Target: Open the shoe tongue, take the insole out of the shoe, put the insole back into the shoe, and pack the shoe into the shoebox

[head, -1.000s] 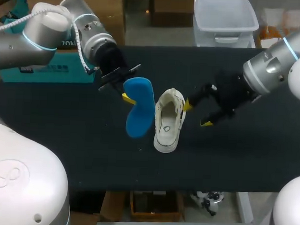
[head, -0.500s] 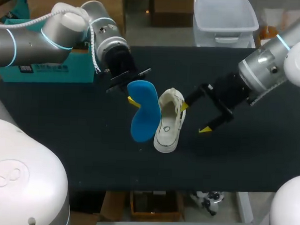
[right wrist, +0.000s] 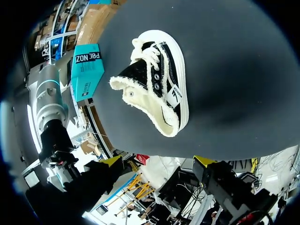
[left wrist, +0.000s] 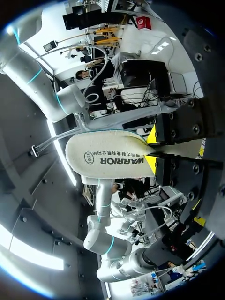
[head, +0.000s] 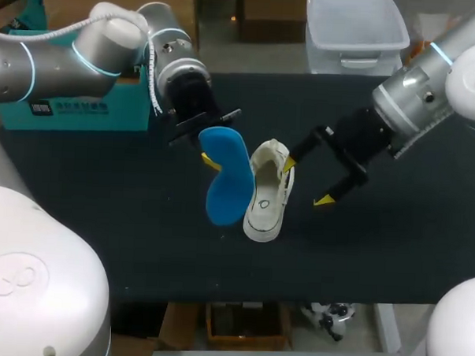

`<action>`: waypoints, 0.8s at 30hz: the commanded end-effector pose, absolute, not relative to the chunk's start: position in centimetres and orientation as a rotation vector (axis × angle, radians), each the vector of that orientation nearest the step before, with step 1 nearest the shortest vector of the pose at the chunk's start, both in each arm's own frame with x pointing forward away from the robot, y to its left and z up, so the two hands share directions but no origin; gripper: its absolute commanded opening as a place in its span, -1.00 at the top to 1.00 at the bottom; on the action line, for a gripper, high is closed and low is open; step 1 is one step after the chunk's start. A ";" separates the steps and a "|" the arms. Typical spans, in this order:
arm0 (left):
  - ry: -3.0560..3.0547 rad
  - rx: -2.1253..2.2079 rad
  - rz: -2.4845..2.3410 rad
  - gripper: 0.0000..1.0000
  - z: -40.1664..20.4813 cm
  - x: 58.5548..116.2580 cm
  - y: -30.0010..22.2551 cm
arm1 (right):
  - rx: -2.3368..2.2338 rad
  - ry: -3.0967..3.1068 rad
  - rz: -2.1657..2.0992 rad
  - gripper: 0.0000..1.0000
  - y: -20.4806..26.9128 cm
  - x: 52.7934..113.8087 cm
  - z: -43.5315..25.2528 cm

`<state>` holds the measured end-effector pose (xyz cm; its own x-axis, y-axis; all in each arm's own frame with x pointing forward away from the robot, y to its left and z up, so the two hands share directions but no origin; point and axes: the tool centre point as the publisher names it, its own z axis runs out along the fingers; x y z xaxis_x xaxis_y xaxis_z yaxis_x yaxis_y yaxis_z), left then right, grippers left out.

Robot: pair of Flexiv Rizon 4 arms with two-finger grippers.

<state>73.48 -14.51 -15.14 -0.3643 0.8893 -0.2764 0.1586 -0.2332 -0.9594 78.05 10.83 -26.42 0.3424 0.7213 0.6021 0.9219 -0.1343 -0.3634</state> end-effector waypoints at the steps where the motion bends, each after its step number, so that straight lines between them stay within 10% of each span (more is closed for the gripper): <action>1: -1.450 -1.305 1.638 1.00 -15.2 73.6 -14.8 | -1.964 -1.316 -0.378 -1.00 11.0 77.9 -26.4; 24: -1.522 -1.483 1.563 1.00 -15.6 73.1 -15.9 | -1.947 -0.771 -0.410 -1.00 11.1 75.7 -26.9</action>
<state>73.91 -15.80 -15.95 -0.2872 0.8948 -0.3417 0.2963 -0.2562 -0.9201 75.62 11.15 -26.82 0.7432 0.3461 0.5726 0.6681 -0.3387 -0.6625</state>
